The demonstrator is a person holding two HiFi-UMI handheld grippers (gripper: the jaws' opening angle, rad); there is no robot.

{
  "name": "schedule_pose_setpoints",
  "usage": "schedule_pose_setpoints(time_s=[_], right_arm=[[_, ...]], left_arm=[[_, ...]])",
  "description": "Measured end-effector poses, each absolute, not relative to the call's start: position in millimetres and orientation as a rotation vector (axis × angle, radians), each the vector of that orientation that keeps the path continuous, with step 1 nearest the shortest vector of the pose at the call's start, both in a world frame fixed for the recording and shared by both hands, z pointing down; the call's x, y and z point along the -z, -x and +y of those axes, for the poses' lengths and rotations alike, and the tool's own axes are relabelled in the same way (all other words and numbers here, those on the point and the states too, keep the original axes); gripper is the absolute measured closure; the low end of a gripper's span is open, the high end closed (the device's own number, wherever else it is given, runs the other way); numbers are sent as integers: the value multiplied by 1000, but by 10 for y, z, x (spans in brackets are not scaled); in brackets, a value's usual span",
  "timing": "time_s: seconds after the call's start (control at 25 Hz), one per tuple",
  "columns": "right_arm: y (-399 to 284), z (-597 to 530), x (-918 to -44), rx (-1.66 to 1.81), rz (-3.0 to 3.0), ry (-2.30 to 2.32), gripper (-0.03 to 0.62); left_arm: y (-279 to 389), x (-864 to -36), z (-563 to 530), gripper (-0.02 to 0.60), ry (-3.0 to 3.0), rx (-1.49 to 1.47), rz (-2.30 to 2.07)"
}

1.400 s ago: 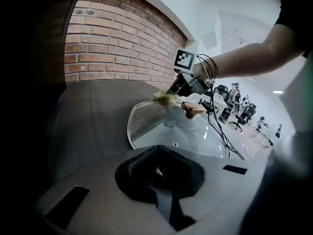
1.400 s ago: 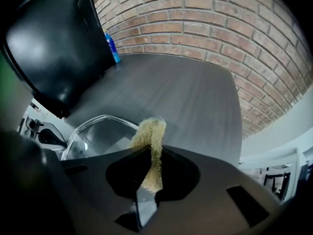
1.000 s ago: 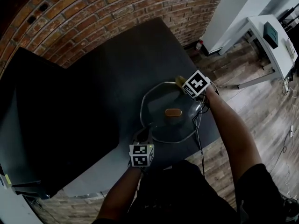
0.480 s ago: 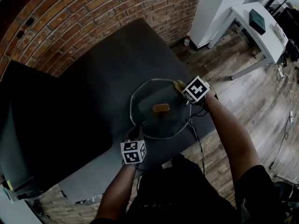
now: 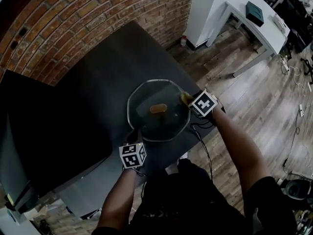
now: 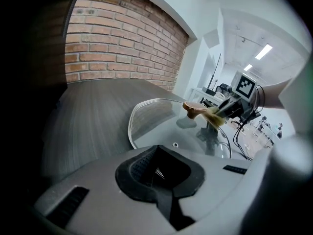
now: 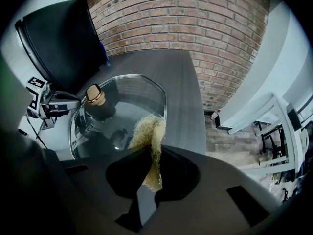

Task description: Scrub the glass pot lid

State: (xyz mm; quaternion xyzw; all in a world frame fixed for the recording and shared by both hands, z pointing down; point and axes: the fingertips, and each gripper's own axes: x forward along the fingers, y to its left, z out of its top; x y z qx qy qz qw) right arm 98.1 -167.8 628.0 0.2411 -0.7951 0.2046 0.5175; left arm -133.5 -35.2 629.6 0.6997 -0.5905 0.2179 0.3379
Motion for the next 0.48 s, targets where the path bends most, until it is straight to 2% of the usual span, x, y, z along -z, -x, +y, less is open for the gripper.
schedule_pose_setpoints(time_s=[0.48], right_arm=[[-995, -1008, -6280, -579, -1939, -633, 545]], left_arm=[[1307, -6289, -350, 549, -1882, -628, -1500]])
